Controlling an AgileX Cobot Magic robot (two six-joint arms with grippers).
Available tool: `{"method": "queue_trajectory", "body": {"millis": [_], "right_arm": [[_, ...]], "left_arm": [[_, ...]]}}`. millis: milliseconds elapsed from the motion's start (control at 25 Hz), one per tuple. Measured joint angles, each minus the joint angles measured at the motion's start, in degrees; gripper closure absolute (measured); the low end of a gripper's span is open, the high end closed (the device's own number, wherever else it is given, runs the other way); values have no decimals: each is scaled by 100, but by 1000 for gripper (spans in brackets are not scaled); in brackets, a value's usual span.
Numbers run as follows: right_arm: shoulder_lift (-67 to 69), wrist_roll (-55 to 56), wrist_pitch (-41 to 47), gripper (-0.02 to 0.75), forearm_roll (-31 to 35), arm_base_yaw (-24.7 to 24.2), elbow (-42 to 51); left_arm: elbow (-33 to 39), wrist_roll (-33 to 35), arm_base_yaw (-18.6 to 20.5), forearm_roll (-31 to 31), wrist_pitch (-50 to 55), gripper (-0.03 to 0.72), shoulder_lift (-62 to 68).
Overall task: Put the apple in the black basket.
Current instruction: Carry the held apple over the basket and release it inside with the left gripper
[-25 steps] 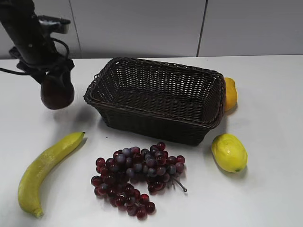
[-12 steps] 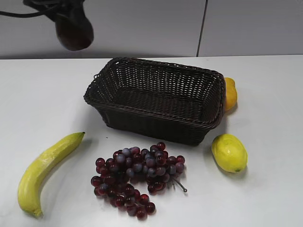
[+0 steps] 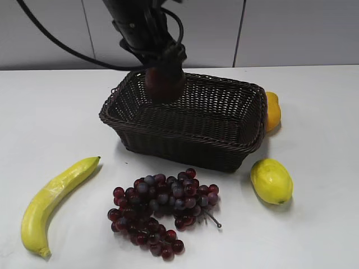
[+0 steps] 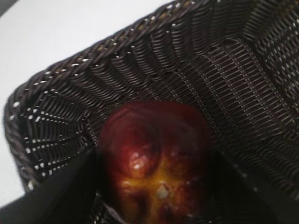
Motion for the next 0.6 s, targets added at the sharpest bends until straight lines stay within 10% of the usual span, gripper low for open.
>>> {"method": "queue_trajectory", "body": {"millis": [600], "right_arm": [[0,0,0,165,0,0,0]], "left_arm": [[-37,0,114,-533,-142,133,1059]]}}
